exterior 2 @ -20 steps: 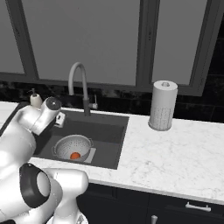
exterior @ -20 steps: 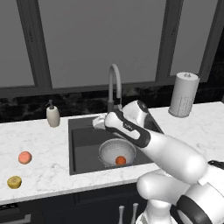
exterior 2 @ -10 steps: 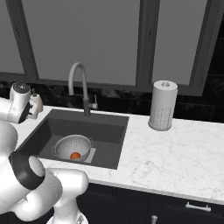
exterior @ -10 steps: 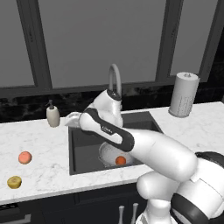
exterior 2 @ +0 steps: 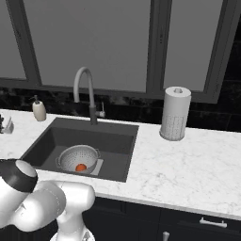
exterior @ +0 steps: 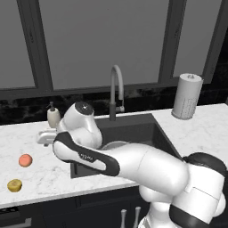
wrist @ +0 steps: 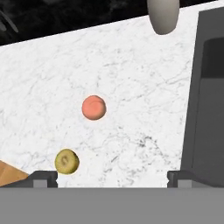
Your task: Put the colander in the sink, put the orange, peach, kiwi in the colander, and turn on the sink faucet and pour water over the colander.
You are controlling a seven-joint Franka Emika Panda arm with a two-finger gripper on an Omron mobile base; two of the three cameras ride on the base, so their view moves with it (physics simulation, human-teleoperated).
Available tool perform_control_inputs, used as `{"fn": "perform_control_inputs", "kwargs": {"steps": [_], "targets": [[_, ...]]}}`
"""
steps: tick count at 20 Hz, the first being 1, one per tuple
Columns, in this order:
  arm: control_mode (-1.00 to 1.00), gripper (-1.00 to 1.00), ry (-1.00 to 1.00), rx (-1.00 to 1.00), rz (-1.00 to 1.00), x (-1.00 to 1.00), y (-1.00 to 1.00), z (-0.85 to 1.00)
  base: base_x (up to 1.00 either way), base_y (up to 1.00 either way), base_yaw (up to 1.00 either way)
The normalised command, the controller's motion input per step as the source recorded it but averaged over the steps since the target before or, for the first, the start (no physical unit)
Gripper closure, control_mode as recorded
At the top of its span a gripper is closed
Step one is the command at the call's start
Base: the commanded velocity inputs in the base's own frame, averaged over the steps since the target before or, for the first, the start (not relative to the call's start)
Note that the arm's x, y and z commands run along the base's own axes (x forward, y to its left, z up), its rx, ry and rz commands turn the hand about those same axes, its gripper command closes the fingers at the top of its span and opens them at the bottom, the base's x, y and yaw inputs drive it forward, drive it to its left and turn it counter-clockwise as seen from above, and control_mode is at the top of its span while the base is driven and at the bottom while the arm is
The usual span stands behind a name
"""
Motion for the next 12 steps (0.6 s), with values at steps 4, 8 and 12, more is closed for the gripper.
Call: {"fn": "perform_control_inputs", "kwargs": {"steps": [4,8,12], "targets": [[-1.00,-1.00,0.01,-0.12,0.01,-0.06,0.78,-0.09,0.00,0.00,0.00],[-1.00,-1.00,0.01,-0.15,0.00,0.00,0.67,-0.16,0.00,0.00,0.00],[-1.00,-1.00,0.00,-0.18,0.00,0.00,0.49,-0.23,0.00,0.00,0.00]]}}
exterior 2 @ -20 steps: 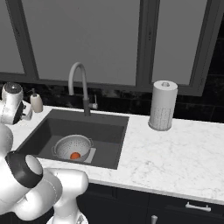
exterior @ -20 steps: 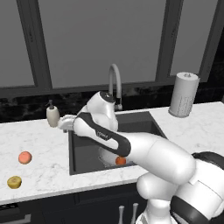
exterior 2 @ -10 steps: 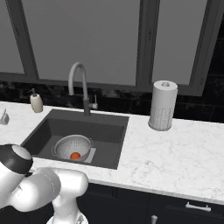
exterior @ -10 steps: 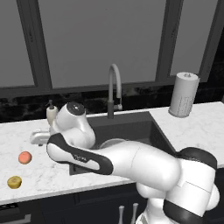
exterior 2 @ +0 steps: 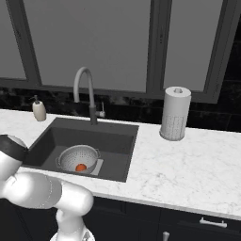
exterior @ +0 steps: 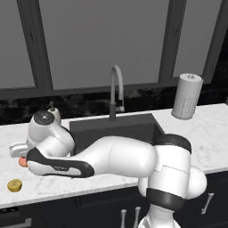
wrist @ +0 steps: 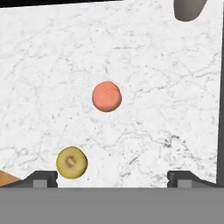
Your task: Put the colander in the sink, put the orange, peach, kiwi in the colander, and turn on the sink faucet and pour water over the colander.
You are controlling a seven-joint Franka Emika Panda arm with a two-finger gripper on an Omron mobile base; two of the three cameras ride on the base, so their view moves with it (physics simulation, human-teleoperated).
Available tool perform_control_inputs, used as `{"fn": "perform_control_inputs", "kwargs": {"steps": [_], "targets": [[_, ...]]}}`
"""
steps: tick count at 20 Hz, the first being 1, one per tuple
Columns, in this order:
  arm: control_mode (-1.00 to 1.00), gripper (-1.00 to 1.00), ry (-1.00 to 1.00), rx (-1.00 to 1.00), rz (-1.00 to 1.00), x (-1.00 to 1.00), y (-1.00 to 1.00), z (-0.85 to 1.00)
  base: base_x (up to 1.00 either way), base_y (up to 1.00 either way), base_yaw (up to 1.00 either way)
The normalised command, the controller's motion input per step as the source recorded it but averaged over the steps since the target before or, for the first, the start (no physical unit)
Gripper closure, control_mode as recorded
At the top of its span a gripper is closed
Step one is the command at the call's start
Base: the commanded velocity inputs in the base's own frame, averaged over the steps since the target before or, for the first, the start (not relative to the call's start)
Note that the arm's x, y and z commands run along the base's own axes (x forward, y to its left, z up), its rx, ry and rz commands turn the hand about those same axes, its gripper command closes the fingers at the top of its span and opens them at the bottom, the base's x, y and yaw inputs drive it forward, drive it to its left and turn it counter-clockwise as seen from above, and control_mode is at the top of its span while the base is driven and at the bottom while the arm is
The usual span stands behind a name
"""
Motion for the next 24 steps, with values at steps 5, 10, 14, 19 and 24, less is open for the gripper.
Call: {"fn": "perform_control_inputs", "kwargs": {"steps": [5,10,14,19,24], "targets": [[-1.00,-1.00,0.00,-0.14,0.00,0.02,0.20,-0.16,0.00,0.00,0.00],[-1.00,-1.00,0.00,-0.12,0.00,0.14,0.01,-0.25,0.00,0.00,0.00],[-1.00,-1.00,0.00,-0.10,0.00,0.11,0.00,-0.40,0.00,0.00,0.00],[-1.00,-1.00,0.00,-0.01,0.00,0.27,0.00,-0.37,0.00,0.00,0.00],[-1.00,-1.00,0.00,0.00,0.00,0.38,0.02,-0.39,0.00,0.00,0.00]]}}
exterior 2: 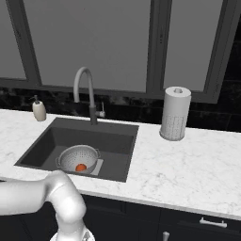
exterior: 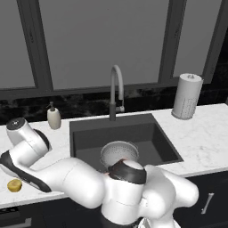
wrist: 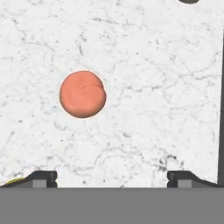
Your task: Put the colander in the sink, put the orange, peach, kiwi in the colander, and turn on the sink faucet and pour water over the colander.
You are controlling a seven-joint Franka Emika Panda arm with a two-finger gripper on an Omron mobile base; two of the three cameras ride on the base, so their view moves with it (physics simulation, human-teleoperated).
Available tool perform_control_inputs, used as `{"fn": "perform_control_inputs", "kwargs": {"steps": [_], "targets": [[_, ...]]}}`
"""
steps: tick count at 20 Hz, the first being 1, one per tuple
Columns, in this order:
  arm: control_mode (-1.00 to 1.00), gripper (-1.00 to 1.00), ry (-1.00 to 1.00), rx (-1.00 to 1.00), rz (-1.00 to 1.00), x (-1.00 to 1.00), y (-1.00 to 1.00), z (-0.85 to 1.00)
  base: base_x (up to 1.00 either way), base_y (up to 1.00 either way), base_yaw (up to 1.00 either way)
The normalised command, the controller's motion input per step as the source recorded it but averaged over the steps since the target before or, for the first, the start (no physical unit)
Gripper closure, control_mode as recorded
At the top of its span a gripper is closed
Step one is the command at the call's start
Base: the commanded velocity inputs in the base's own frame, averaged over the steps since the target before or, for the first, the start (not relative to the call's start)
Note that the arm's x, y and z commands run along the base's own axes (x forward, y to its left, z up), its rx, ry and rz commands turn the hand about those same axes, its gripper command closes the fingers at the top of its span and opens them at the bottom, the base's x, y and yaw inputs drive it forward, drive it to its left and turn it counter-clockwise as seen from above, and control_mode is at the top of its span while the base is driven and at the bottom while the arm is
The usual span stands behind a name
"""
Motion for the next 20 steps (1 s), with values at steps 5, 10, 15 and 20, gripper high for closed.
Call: {"fn": "perform_control_inputs", "kwargs": {"steps": [5,10,15,20], "targets": [[-1.00,-1.00,0.04,0.00,0.00,0.38,0.33,-0.46,0.00,0.00,0.00],[-1.00,-1.00,0.02,0.00,0.00,0.33,0.37,-0.34,0.00,0.00,0.00],[-1.00,-1.00,0.01,0.00,0.00,0.30,0.36,-0.29,0.00,0.00,0.00],[-1.00,-1.00,0.00,-0.02,0.00,0.20,0.16,-0.31,0.00,0.00,0.00]]}}
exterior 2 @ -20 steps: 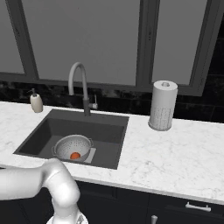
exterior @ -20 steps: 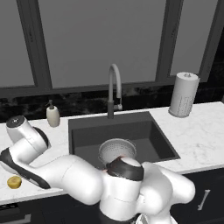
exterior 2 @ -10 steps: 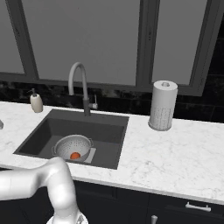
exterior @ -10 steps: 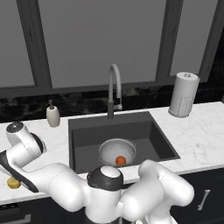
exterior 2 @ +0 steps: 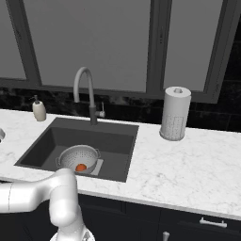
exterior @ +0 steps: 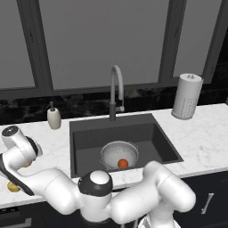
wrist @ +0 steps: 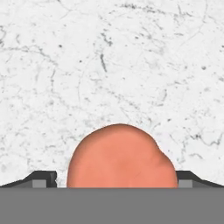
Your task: Put the colander in the sink, put the orange, peach, kiwi in the colander, and turn on the sink faucet and pour water over the colander.
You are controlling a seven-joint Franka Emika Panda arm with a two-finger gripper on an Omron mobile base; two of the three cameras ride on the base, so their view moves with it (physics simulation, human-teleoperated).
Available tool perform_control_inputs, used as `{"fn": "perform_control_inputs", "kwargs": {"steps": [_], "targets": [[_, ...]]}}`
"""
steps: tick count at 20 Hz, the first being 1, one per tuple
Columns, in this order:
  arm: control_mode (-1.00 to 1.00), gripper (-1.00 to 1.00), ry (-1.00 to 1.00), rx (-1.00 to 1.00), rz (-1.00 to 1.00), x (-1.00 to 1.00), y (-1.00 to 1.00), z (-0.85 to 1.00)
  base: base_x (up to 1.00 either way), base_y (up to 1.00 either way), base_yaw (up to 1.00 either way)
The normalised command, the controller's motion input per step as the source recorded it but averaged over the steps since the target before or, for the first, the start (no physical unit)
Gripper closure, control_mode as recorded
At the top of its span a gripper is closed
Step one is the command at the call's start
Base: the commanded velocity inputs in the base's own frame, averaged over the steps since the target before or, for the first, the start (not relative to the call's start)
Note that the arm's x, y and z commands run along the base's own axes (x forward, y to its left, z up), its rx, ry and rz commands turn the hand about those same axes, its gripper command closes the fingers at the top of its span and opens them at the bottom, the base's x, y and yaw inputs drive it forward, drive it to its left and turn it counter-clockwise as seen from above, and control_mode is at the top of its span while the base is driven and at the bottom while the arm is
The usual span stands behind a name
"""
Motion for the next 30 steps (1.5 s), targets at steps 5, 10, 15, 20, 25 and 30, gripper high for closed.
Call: {"fn": "perform_control_inputs", "kwargs": {"steps": [5,10,15,20,25,30], "targets": [[-1.00,-1.00,0.00,-0.02,0.00,0.09,0.02,-0.26,0.00,0.00,0.00],[-1.00,1.00,0.00,-0.02,0.00,0.00,0.00,-0.27,0.00,0.00,0.00],[-1.00,1.00,-0.02,0.00,-0.02,-0.05,-0.31,-0.13,0.00,0.00,0.00],[-1.00,1.00,-0.14,0.00,-0.10,-0.15,-0.69,0.13,0.00,0.00,0.00],[-1.00,1.00,-0.13,0.01,-0.20,-0.08,-0.98,0.22,0.00,0.00,0.00],[-1.00,1.00,-0.10,0.06,-0.21,-0.06,-1.00,0.31,0.00,0.00,0.00]]}}
